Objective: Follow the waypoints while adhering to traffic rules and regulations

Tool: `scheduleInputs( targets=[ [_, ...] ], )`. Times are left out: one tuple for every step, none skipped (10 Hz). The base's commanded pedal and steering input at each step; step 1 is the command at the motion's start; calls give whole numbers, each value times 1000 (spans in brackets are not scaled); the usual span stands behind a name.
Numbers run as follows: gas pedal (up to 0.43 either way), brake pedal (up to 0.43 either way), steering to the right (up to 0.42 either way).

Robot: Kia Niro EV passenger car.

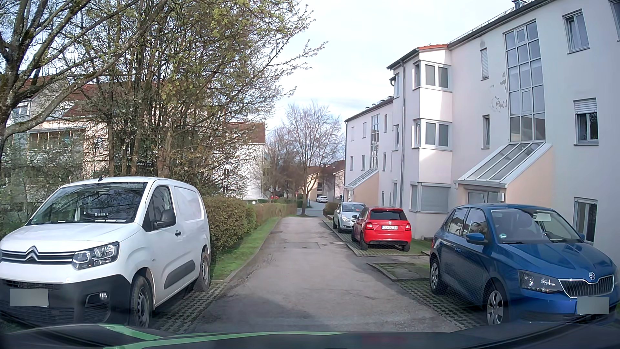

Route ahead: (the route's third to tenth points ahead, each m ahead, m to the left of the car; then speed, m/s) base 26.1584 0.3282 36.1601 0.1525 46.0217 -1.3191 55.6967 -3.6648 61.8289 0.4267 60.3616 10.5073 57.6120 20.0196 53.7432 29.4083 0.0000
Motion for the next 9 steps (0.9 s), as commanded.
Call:
scheduleInputs(
  targets=[
    [0, 683, 6],
    [0, 683, 6],
    [0, 683, 6],
    [0, 683, 6],
    [0, 683, 6],
    [0, 683, 6],
    [0, 683, 6],
    [0, 683, 6],
    [0, 683, 6]
  ],
)
